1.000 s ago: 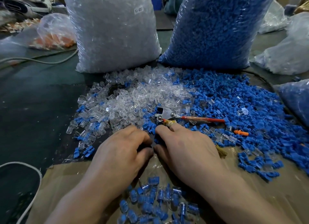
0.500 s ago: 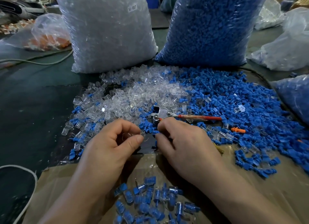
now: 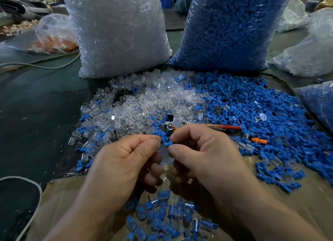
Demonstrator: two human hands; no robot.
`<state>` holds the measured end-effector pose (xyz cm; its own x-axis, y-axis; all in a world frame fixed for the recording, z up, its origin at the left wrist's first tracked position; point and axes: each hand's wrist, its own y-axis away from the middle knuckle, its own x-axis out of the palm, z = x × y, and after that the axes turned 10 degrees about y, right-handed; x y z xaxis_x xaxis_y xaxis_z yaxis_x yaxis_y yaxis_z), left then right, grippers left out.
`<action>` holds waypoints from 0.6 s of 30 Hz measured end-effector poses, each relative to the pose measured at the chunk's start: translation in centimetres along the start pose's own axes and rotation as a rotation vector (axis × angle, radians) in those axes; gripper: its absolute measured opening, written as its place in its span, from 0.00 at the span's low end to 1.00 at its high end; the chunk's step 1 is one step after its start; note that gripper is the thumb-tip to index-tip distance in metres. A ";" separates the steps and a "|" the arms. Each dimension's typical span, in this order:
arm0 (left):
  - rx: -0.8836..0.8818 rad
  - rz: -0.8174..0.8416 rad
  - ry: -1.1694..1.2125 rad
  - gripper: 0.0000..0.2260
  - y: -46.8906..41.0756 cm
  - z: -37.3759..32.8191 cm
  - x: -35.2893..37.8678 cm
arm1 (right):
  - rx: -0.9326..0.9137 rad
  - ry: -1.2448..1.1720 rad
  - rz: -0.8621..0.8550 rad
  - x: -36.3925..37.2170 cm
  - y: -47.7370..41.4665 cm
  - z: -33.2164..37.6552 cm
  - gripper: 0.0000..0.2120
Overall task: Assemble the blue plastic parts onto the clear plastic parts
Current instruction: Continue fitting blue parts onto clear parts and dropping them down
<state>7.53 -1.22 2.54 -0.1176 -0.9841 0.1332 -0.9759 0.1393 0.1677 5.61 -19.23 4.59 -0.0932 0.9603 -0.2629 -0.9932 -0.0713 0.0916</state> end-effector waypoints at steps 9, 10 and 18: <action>0.093 -0.112 -0.226 0.19 0.5 -0.4 0.3 | -0.017 -0.075 0.005 0.3 0.5 0.5 0.03; 0.081 -0.107 -0.187 0.19 0.5 -0.5 0.4 | -0.013 -0.072 0.007 0.3 0.5 0.4 0.03; 0.052 -0.013 -0.065 0.09 0.3 -0.4 0.7 | -0.321 0.734 -0.180 0.7 0.8 0.4 0.09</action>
<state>7.22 -1.84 3.12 -0.1150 -0.9911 0.0677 -0.9855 0.1224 0.1174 4.82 -18.46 4.89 0.1582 0.5514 -0.8191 -0.9584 -0.1138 -0.2617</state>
